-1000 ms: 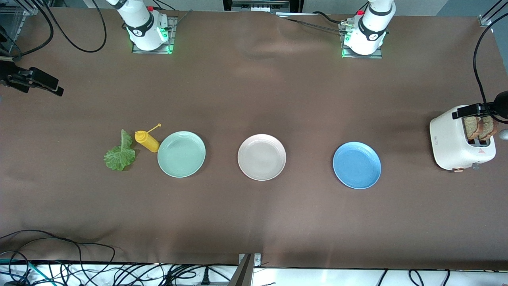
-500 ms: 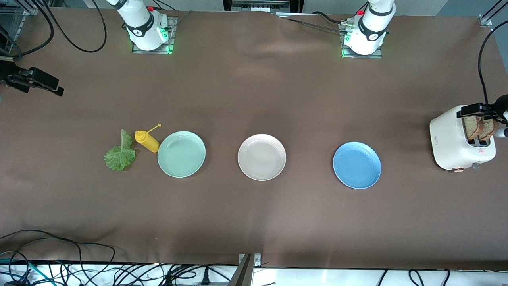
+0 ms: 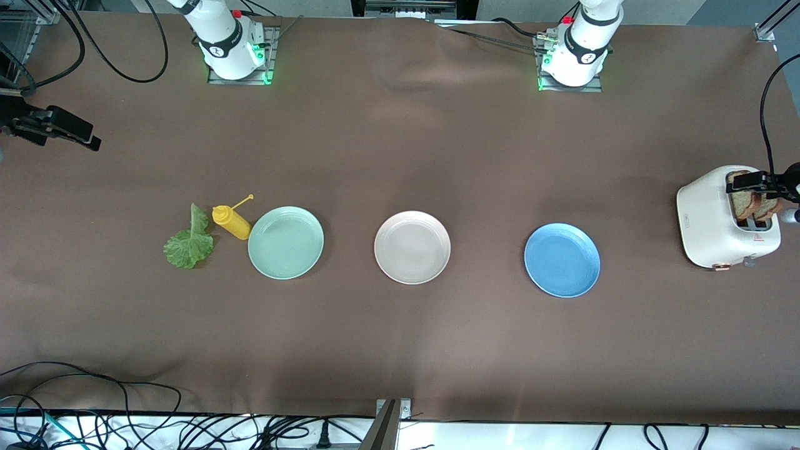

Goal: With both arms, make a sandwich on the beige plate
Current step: 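Lower the left gripper onto a bread slice and grasp it, then lift the bread slice out and carry it toward the beige plate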

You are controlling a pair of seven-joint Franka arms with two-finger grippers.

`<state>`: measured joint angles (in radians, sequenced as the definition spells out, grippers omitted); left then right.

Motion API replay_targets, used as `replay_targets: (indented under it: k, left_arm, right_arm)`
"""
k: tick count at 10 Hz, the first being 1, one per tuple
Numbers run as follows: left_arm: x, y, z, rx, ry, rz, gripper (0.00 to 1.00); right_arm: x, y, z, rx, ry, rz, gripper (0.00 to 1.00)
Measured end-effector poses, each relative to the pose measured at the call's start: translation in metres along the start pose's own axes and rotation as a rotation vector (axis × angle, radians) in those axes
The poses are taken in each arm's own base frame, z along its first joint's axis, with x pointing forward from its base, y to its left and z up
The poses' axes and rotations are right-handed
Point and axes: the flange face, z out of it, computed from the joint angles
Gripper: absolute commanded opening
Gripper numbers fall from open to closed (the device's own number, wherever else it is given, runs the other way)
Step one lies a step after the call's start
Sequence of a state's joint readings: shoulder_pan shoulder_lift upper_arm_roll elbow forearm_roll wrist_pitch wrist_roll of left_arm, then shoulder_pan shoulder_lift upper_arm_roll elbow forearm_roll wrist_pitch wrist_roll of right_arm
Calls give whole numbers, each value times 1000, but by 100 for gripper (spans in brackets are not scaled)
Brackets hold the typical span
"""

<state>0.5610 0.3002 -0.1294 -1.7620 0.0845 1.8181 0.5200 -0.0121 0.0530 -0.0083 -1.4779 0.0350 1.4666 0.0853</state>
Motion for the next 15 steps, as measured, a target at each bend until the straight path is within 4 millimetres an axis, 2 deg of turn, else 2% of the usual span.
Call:
replay_targets:
  k: [1,2,3,4,5,11,13,15]
  left_arm:
    - [-1,-7,7,-7,-3,2,100]
    - [-1,-10,12,-12,-7,3,72]
    - [0,-10,15,-16,-11,5,36]
    - [1,-10,17,-18,-14,6,6]
    - [2,-10,19,-20,-16,6,0]
    - [0,-16,12,-13,-10,-1,0]
    - [-1,-13,-13,-23,-28,2,0]
    - [0,5,-58,-31,-45,27,0]
  right_arm:
    - [0,0,0,0,0,0,100]
    - [0,0,0,0,0,0,100]
    - [0,0,0,0,0,-1,100]
    - [0,0,0,0,0,-1,100]
    - [0,0,0,0,0,-1,100]
    - [0,-1,0,0,-1,-1,100]
    - [0,-1,0,0,-1,-1,100]
    - [0,-1,0,0,-1,-1,100]
